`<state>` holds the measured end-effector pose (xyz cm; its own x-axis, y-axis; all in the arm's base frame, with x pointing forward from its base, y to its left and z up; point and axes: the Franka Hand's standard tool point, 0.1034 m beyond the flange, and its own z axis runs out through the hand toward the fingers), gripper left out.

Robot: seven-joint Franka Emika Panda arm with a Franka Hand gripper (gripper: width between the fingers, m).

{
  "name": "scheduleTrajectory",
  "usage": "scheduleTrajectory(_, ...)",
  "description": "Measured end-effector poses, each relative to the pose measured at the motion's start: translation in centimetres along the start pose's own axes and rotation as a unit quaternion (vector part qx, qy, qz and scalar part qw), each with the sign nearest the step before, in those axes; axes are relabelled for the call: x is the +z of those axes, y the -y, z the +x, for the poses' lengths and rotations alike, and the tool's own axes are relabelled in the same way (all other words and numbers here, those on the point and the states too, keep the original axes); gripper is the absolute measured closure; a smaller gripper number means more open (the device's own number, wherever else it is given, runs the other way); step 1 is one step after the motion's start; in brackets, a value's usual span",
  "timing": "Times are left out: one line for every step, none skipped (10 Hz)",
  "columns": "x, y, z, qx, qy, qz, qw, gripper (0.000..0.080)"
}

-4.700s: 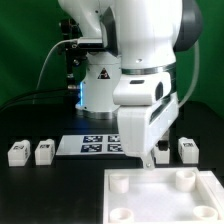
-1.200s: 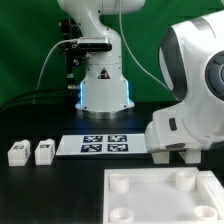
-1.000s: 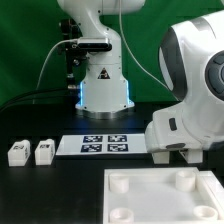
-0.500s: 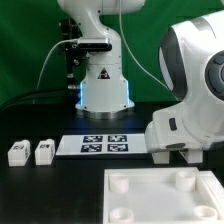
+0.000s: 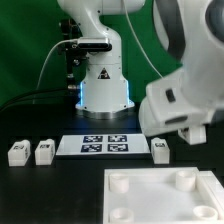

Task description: Assemble one leg

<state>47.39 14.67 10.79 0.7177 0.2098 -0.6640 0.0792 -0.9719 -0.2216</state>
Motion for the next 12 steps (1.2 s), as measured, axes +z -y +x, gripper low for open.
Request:
scheduleTrajectory(-2.1,0.0,-0.3,0.001,-0.049,-0.006,0.999,0.0508)
scheduleTrajectory(-3.5,0.3,-1.5,0.001,-0.092,-0.015,0.996,0.0508)
scheduleTrajectory(-3.3,0.0,-0.9,0.002,-0.156,-0.021,0.988,0.0508)
scheduleTrajectory(-3.2,-0.3,-0.7,0.004,-0.199,-0.027,0.980,0.0508)
scheduleTrajectory(-4.0,-0.6,-0.4,-0.005,-0.233,-0.032,0.972,0.0508)
scheduleTrajectory(-6.7,-1.7,1.0,-0.033,-0.288,-0.042,0.956,0.0508)
scheduleTrajectory(-11.1,-2.9,1.2,-0.048,-0.342,-0.051,0.937,0.0508)
scheduleTrajectory(-14.4,-3.7,1.3,-0.071,-0.393,-0.055,0.915,0.0508)
scheduleTrajectory(-17.1,-4.8,2.0,-0.072,-0.468,-0.052,0.879,0.0508)
scheduleTrajectory(-16.1,-5.2,2.1,-0.060,-0.509,-0.063,0.856,0.0508)
scheduleTrajectory(-15.1,-5.4,2.0,-0.066,-0.523,-0.077,0.846,0.0508)
scheduleTrajectory(-16.3,-6.3,2.2,-0.067,-0.567,-0.097,0.815,0.0508)
